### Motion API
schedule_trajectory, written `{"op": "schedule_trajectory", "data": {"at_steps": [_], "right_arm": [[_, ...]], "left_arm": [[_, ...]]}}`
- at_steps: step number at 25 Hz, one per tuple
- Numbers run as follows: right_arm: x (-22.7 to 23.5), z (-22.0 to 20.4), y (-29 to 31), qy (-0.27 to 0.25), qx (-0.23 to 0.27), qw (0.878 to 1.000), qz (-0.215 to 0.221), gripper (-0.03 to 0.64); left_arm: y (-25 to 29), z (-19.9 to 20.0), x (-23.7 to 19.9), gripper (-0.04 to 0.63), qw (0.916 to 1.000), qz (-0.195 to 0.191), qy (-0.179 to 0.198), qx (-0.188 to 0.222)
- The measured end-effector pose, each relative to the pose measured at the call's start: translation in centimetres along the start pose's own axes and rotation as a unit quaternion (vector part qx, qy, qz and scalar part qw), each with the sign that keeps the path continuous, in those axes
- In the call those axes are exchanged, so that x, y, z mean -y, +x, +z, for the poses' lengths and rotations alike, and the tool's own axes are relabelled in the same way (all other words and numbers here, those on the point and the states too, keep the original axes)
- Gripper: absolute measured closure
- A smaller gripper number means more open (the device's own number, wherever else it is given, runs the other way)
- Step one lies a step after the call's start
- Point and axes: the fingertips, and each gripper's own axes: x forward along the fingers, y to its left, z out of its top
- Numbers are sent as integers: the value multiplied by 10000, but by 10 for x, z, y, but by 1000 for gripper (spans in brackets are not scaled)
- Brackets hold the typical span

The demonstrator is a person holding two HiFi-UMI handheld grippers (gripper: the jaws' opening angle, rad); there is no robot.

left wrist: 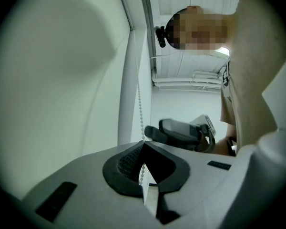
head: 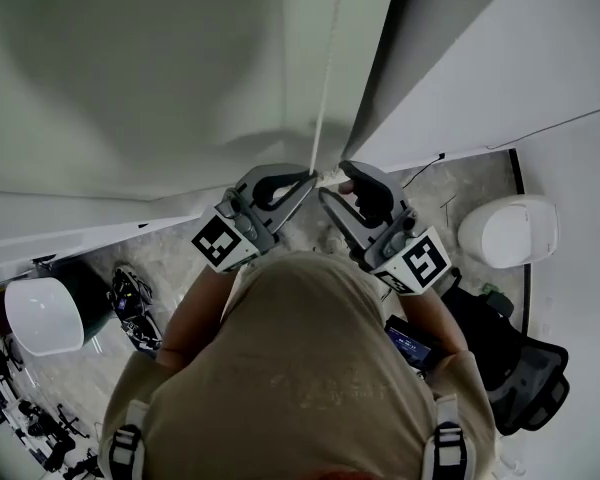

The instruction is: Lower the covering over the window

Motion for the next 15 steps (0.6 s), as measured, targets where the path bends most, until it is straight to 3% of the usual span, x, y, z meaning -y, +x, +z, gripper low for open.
{"op": "schedule_trajectory", "data": {"at_steps": [2,5,9,10,11,13,15], "right_arm": [[-4,10,-1,-262,-48,9996,37,449],[-7,12,2,-488,-137,9987,-63,593],[-5,0,0,-498,-264,9984,-105,604],[-2,-9,-2,-426,-348,9984,-101,604],[-2,-22,-2,-338,-505,9981,-83,606],[-6,-49,-1,-146,-825,9965,-32,604],[-13,-54,5,-103,-886,9960,22,604]], "left_arm": [[12,-14,23,580,9997,-202,-87,-126],[17,-23,37,580,9992,-278,-258,-136],[-2,-13,33,566,9975,-354,-581,191],[-9,-5,27,423,9963,-374,-683,367],[-15,7,21,377,9951,-374,-720,558],[-15,34,13,379,9952,-392,-560,705],[0,53,14,390,9976,-428,-226,503]]}}
